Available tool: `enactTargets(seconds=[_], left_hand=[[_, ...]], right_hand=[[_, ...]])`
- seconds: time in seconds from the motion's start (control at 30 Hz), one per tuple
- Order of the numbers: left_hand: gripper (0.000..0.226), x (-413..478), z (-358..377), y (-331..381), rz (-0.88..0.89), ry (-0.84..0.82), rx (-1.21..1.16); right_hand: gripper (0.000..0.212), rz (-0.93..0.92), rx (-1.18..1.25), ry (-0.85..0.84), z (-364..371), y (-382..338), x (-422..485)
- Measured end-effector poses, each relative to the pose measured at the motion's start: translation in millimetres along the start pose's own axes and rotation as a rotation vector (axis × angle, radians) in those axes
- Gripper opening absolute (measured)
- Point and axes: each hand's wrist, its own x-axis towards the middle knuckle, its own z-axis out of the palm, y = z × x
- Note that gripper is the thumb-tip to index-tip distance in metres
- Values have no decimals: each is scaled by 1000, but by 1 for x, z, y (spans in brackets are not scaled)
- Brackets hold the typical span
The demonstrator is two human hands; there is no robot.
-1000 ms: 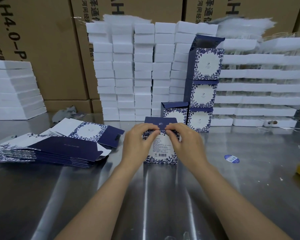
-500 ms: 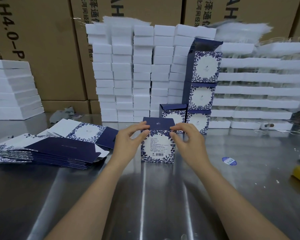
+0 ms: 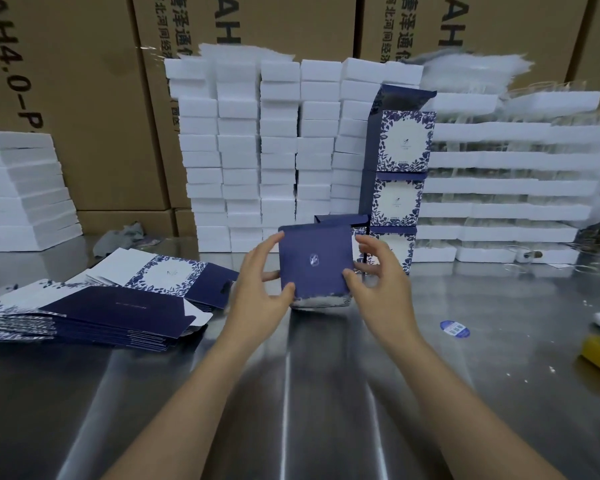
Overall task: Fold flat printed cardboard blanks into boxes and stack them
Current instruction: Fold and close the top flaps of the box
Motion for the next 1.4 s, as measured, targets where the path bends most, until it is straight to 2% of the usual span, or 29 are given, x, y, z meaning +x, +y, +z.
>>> enactTargets(seconds=[0.07, 0.17, 0.27, 0.43, 0.5, 0.57, 0.63, 0.7, 0.77, 0.83, 0.97, 1.17, 1.3, 1.4], left_hand=[[102, -5, 2, -7, 7, -93, 120], [99, -12, 6, -16, -6, -182, 319], [89, -13, 7, -17, -21, -162, 353], [82, -12, 9, -9, 113, -78, 377], [65, -10, 9, -4, 159, 5, 395], [45, -9, 10, -1, 193, 54, 442], [41, -11, 11, 2, 219, 43, 473], [47, -13, 11, 6, 265, 29, 507], [41, -12, 11, 7, 319, 45, 520], [25, -11, 12, 6, 351, 82, 527], [10, -9, 14, 5, 333, 74, 512], [6, -8, 12, 2, 300, 73, 491], [13, -10, 13, 5, 321, 51, 497], [7, -8, 13, 4, 313, 32, 495]], right_hand=[[81, 23, -115, -122, -5, 12, -2], [91, 97, -352, -312, -8, 32, -10], [94, 121, -398, -305, -8, 36, -11], [96, -13, -476, -270, -3, 27, -14], [88, -81, -488, -224, 1, 17, -14], [68, -166, -517, -168, 5, 10, -13], [44, -220, -560, -129, 8, 8, -14], [32, -232, -576, -122, 10, 8, -13], [28, -231, -565, -121, 10, 8, -12], [24, -251, -569, -119, 9, 9, -10], [14, -333, -582, -141, 9, 10, -9], [8, -344, -530, -181, 10, 7, -9], [9, -307, -507, -225, 11, 6, -9], [7, -287, -505, -261, 9, 3, -9]])
